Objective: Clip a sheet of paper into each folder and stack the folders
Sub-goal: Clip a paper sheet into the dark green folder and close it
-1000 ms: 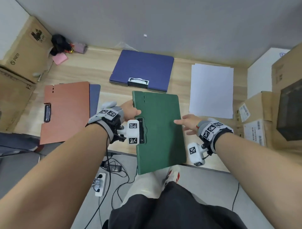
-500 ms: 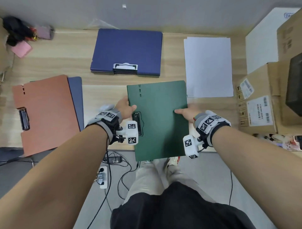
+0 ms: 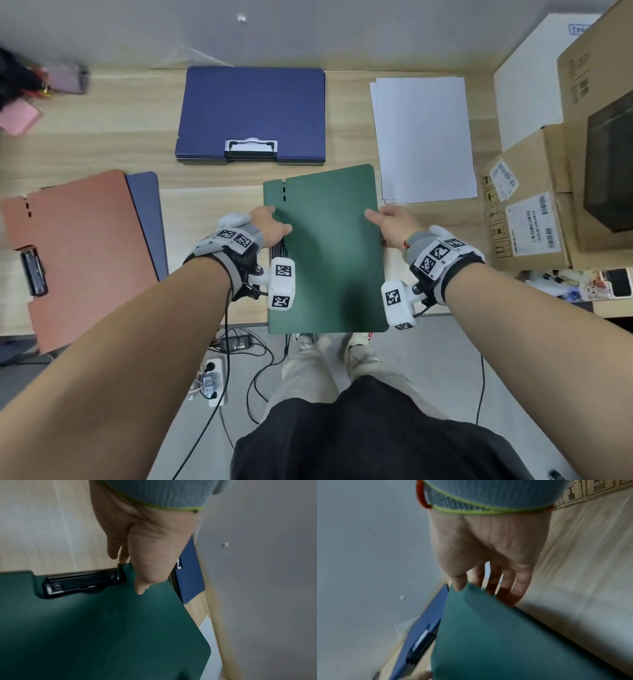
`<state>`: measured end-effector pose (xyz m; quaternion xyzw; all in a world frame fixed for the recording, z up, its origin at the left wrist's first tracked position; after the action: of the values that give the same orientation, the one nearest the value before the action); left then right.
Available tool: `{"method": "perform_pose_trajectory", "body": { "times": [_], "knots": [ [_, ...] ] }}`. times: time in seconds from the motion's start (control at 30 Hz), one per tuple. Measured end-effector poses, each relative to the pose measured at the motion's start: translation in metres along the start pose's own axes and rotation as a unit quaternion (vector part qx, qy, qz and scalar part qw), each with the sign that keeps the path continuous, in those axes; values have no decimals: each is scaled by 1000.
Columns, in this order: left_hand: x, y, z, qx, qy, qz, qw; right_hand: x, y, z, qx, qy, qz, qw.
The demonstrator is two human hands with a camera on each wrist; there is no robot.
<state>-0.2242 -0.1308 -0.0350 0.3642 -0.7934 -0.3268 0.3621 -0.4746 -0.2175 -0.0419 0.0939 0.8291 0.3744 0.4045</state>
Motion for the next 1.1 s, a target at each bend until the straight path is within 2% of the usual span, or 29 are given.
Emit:
{"method": "perform_pose_trajectory", "body": {
  "times": [0.1, 0.17, 0.23, 0.3, 0.43, 0.53, 0.6, 0.63, 0.67, 0.7, 0.73, 0.77, 0.83, 0.93, 0.97, 1.03, 1.1],
  "knots": [
    [15, 12, -10, 13, 39, 29, 999, -26, 16, -9, -69, -123, 31, 990],
    [32, 29, -20, 12, 87, 45, 995, -50, 28, -12, -127, -164, 18, 978],
    [48, 50, -31, 3, 142, 61, 988, -77, 41, -6, -187, -170, -15, 968],
    [65, 65, -40, -7, 150, 71, 986, -98, 46, 5, -227, -165, -33, 959],
    [60, 82, -68, 44, 141, 91, 985, -127, 47, 38, -246, -143, -39, 958],
    [36, 85, -99, 146, 151, 70, 975, -125, 38, 59, -199, -66, -21, 978],
    [19, 77, -111, 244, 182, 30, 952, -107, 27, 61, -170, 52, 2, 984],
    [1, 73, -119, 323, 176, 18, 930, -99, 23, 65, -163, 128, 10, 978],
    [-13, 75, -132, 417, 138, 11, 898, -89, 18, 69, -159, 194, 25, 968],
    [-25, 73, -141, 421, 79, 1, 904, -81, 15, 73, -158, 243, 32, 957],
    [-38, 62, -142, 463, -18, -20, 886, -76, 14, 77, -160, 281, 32, 946],
    [-53, 47, -139, 417, -93, -17, 904, -72, 13, 80, -159, 313, 23, 936],
    [-82, 32, -126, 285, -140, -38, 948, -69, 13, 82, -156, 350, 0, 924],
    [-111, 14, -113, 296, -182, -104, 932, -71, 11, 82, -153, 346, 1, 926],
    [-112, 9, -109, 267, -213, -111, 933, -73, 9, 80, -153, 345, 8, 926],
    [-116, -7, -94, 162, -251, -83, 951, -74, 6, 77, -150, 345, 14, 927],
    [-117, -12, -85, 83, -238, -80, 964, -73, 5, 74, -146, 346, 11, 927]
  ]
}}
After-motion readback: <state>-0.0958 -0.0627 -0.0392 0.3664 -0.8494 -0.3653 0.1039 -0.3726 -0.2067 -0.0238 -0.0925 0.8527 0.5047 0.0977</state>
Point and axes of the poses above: each hand's wrist, its own y-axis away from the middle knuckle, its own z-axis out of the palm, x = y × z, the point moved 3 cm from there along -y, towards the middle knuckle, and after that the axes turned 1 degree about -z, right-handed, at the moved point
